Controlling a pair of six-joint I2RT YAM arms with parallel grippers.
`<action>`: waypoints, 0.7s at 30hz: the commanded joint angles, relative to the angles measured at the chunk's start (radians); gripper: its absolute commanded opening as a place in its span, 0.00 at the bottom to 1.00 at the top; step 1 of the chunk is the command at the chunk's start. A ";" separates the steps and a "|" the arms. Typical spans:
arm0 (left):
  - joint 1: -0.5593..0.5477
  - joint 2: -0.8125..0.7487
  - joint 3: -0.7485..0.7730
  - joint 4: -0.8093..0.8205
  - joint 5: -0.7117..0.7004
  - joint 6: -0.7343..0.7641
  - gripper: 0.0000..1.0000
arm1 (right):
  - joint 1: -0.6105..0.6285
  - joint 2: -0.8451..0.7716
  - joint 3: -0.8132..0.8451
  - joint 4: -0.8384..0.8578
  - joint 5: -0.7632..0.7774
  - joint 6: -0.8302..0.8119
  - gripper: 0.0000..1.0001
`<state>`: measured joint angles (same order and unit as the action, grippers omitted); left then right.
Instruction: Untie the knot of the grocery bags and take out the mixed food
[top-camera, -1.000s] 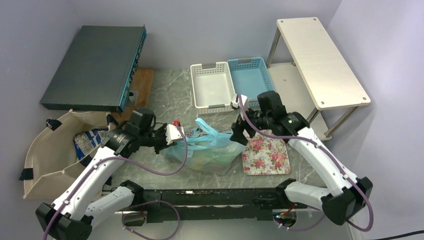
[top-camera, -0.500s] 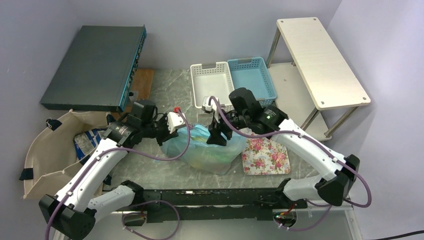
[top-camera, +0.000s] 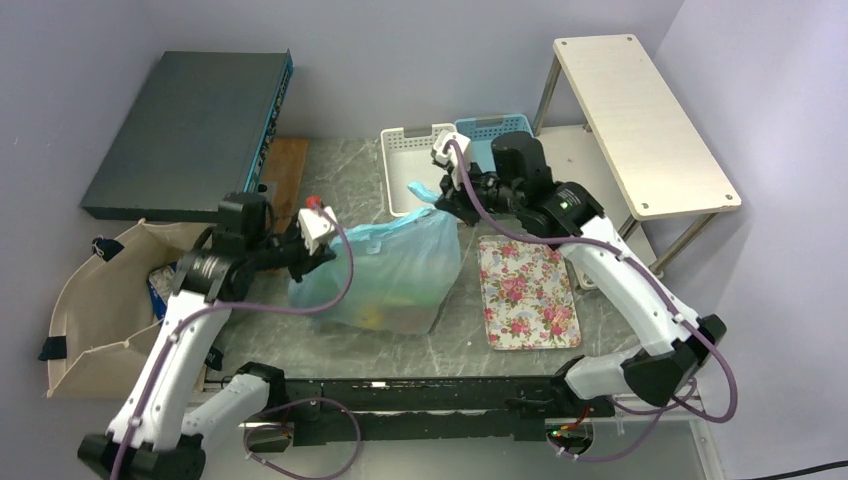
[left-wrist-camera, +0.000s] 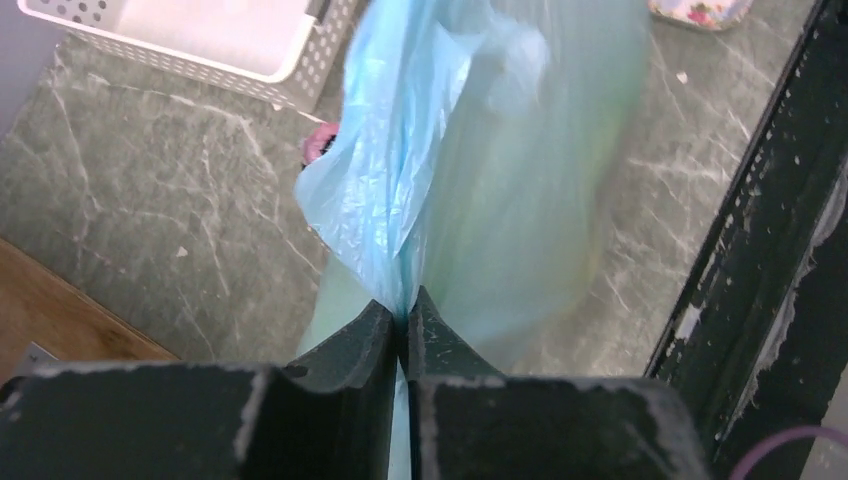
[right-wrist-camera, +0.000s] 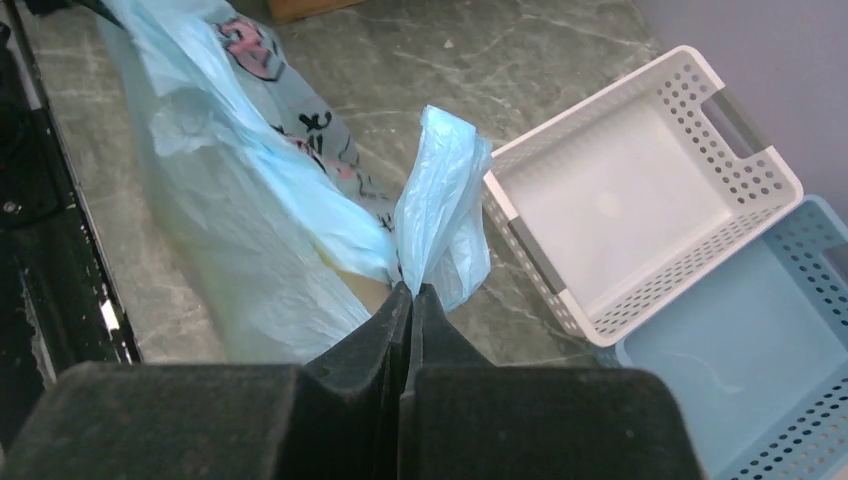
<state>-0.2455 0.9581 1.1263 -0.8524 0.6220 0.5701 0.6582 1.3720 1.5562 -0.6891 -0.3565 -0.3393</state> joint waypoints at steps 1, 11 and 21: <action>-0.001 -0.148 -0.154 -0.053 0.017 0.178 0.14 | -0.015 -0.118 -0.122 0.076 -0.078 0.016 0.00; -0.007 -0.143 -0.059 -0.158 0.037 0.154 0.88 | 0.057 -0.216 -0.359 0.016 -0.206 0.040 0.00; -0.374 0.024 0.107 0.064 -0.215 -0.018 0.99 | 0.055 -0.243 -0.370 0.116 -0.105 0.137 0.00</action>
<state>-0.4896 0.9096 1.1961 -0.9127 0.5480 0.6479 0.7155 1.1610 1.1709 -0.6731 -0.5201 -0.2737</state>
